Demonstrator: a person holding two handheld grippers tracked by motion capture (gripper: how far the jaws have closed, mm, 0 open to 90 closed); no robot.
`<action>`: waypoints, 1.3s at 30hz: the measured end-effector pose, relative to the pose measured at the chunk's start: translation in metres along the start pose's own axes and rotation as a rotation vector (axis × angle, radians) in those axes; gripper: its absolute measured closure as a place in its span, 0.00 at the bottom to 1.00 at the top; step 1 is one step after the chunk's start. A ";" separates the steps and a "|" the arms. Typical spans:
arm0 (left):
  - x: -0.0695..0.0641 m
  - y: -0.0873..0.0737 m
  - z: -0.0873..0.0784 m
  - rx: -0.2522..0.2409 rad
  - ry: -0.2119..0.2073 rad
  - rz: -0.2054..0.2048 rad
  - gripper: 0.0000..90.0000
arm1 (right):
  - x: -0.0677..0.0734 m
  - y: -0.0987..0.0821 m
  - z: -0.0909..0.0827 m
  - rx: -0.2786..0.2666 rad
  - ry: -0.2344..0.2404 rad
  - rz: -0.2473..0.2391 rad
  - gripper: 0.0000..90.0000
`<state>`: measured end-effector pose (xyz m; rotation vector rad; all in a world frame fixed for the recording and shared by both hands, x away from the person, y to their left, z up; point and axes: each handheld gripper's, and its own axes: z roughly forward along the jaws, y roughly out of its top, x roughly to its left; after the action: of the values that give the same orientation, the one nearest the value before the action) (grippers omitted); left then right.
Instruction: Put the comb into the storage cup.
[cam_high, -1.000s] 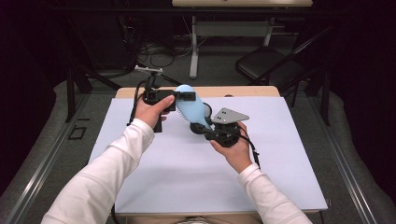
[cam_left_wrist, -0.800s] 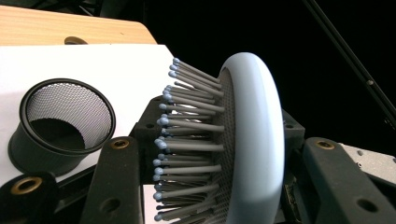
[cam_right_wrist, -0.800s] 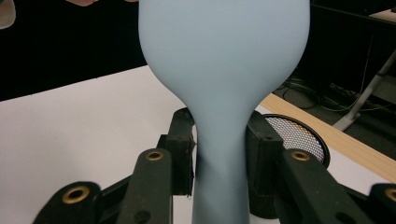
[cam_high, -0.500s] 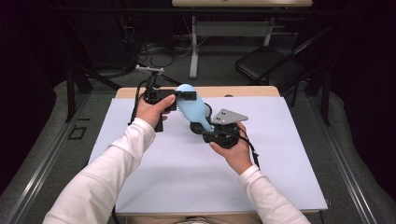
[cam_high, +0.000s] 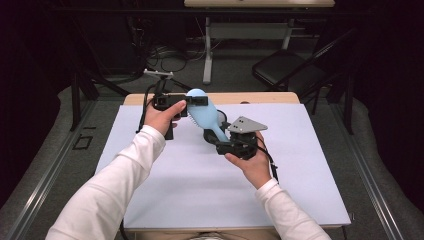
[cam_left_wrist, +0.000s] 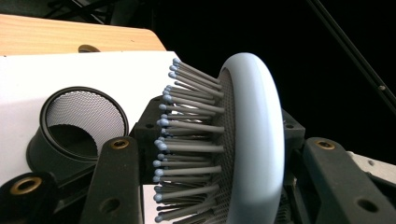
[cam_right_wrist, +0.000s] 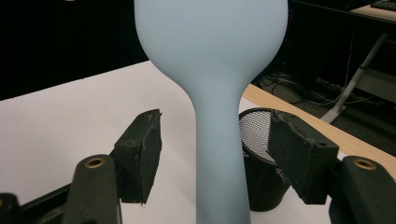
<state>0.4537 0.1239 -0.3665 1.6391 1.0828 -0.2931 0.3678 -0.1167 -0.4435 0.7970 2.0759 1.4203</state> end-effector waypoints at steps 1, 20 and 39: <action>0.000 0.000 0.000 -0.004 0.003 0.002 0.57 | 0.000 0.000 0.000 0.001 0.001 0.003 0.38; 0.001 0.007 -0.007 -0.042 0.055 0.027 0.57 | -0.007 0.001 -0.003 0.031 -0.032 0.113 0.02; -0.010 0.019 -0.014 -0.075 0.117 0.088 0.57 | -0.007 0.004 -0.007 0.076 -0.050 0.111 0.00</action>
<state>0.4585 0.1309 -0.3420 1.6482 1.0926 -0.0986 0.3684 -0.1249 -0.4370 0.9825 2.0868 1.3702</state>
